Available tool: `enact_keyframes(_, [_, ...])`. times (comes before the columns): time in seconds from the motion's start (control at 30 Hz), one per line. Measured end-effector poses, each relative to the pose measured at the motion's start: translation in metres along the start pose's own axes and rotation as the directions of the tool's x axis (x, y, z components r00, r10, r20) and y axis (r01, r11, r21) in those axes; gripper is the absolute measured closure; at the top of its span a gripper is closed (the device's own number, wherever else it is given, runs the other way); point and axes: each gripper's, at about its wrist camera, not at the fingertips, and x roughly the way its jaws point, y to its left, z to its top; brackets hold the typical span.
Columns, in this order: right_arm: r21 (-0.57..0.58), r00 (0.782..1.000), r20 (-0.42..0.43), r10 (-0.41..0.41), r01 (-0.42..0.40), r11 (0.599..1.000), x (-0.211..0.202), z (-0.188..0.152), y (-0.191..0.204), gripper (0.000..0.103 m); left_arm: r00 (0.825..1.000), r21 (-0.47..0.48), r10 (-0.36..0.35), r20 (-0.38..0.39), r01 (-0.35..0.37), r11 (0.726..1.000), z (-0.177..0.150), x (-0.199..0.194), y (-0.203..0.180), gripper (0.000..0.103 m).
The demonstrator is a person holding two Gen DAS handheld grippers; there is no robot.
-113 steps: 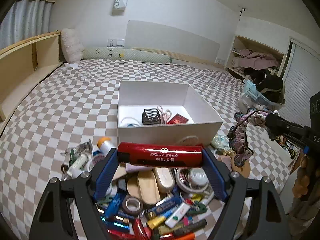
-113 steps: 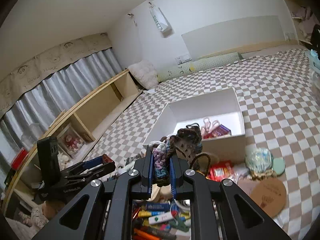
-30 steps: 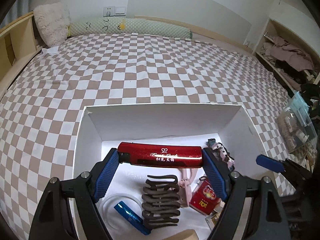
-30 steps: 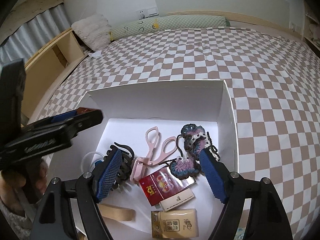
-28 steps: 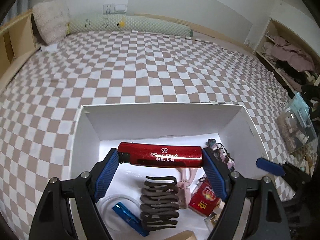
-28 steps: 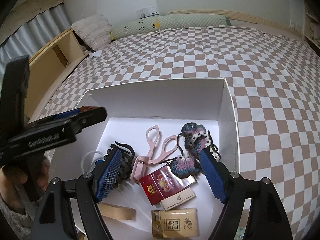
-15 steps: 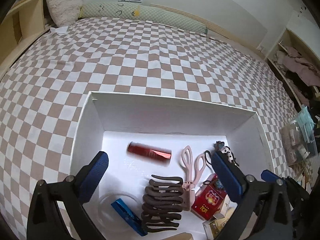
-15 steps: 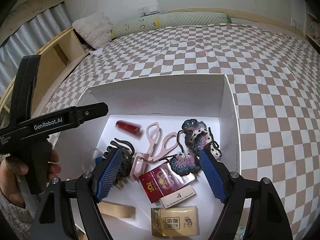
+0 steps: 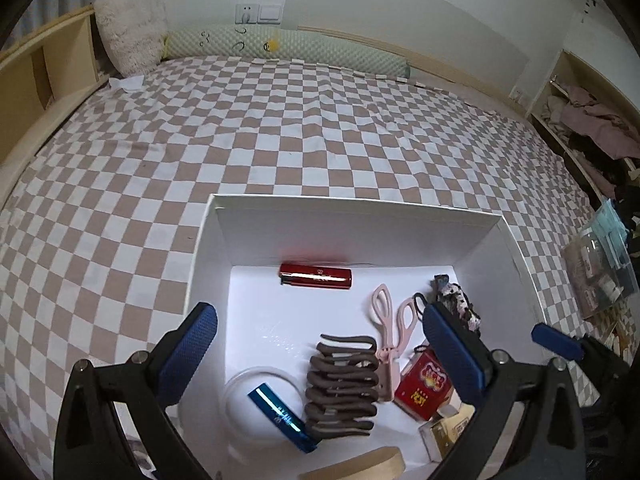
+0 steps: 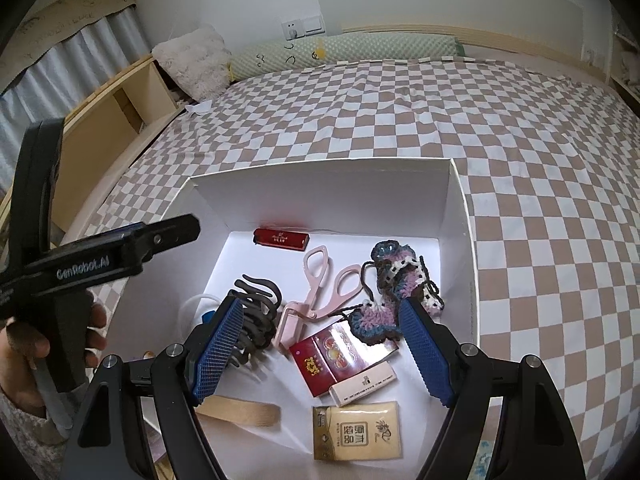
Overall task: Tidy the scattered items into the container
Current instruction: 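Withdraw both grippers from the box back toward the item pile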
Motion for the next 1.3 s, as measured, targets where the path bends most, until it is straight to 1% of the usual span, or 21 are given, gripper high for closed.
enact_keyframes(0.1, [-0.005, 1.0, 0.013, -0.01, 0.01, 1.0, -0.008, 0.0, 0.002, 0.022, 1.0, 0.014, 0.004, 0.017, -0.004, 1.0, -0.006, -0.01, 0.001, 0.0])
enact_keyframes(0.13, [-0.008, 1.0, 0.018, -0.013, 0.013, 1.0, -0.01, -0.001, 0.003, 0.019, 1.0, 0.017, 0.007, 0.022, -0.007, 1.0, -0.008, -0.014, 0.002, 0.0])
enact_keyframes(0.17, [-0.012, 1.0, 0.025, -0.018, 0.018, 1.0, -0.013, -0.001, 0.004, 0.013, 1.0, 0.02, 0.01, 0.027, -0.011, 1.0, -0.01, -0.018, 0.003, 0.0])
enact_keyframes(0.23, [-0.019, 0.999, 0.039, -0.025, 0.026, 0.999, -0.018, -0.002, 0.007, 0.006, 0.999, 0.024, 0.012, 0.036, -0.013, 1.0, -0.014, -0.025, 0.005, 0.0])
enact_keyframes(0.33, [-0.021, 0.998, 0.057, -0.034, 0.036, 0.999, -0.026, -0.004, 0.011, 0.005, 0.999, 0.028, 0.01, 0.047, -0.012, 1.0, -0.02, -0.036, 0.006, 0.0])
enact_keyframes(0.4, [-0.024, 0.996, 0.073, -0.047, 0.049, 0.999, -0.032, -0.006, 0.015, 0.0, 0.998, 0.028, 0.011, 0.059, -0.012, 1.0, -0.023, -0.044, 0.007, 0.0])
enact_keyframes(0.57, [-0.045, 0.992, 0.107, -0.064, 0.07, 0.997, -0.05, -0.011, 0.022, 0.0, 0.995, 0.038, 0.003, 0.099, -0.006, 0.999, -0.031, -0.069, 0.011, 0.0])
enact_keyframes(0.67, [-0.043, 0.989, 0.137, -0.06, 0.067, 0.997, -0.063, -0.016, 0.025, 0.0, 0.992, 0.045, 0.0, 0.13, -0.006, 0.999, -0.037, -0.085, 0.012, 0.0])
enact_keyframes(0.87, [-0.047, 0.977, 0.193, -0.087, 0.098, 0.994, -0.089, -0.027, 0.033, 0.0, 0.986, 0.047, -0.03, 0.162, 0.023, 0.999, -0.052, -0.116, 0.015, 0.0])
enact_keyframes(1.03, [-0.085, 0.967, 0.236, -0.096, 0.119, 0.989, -0.112, -0.038, 0.046, 0.0, 0.982, 0.073, -0.019, 0.187, 0.006, 0.997, -0.07, -0.137, 0.01, 0.0])
enact_keyframes(1.2, [-0.094, 0.961, 0.262, -0.084, 0.112, 0.989, -0.131, -0.05, 0.056, 0.0, 0.977, 0.094, -0.01, 0.214, -0.01, 0.995, -0.089, -0.158, 0.004, 0.0])
enact_keyframes(1.3, [-0.095, 0.958, 0.277, -0.074, 0.103, 0.99, -0.141, -0.058, 0.059, 0.0, 0.973, 0.091, -0.006, 0.231, -0.015, 0.996, -0.099, -0.171, 0.004, 0.0])
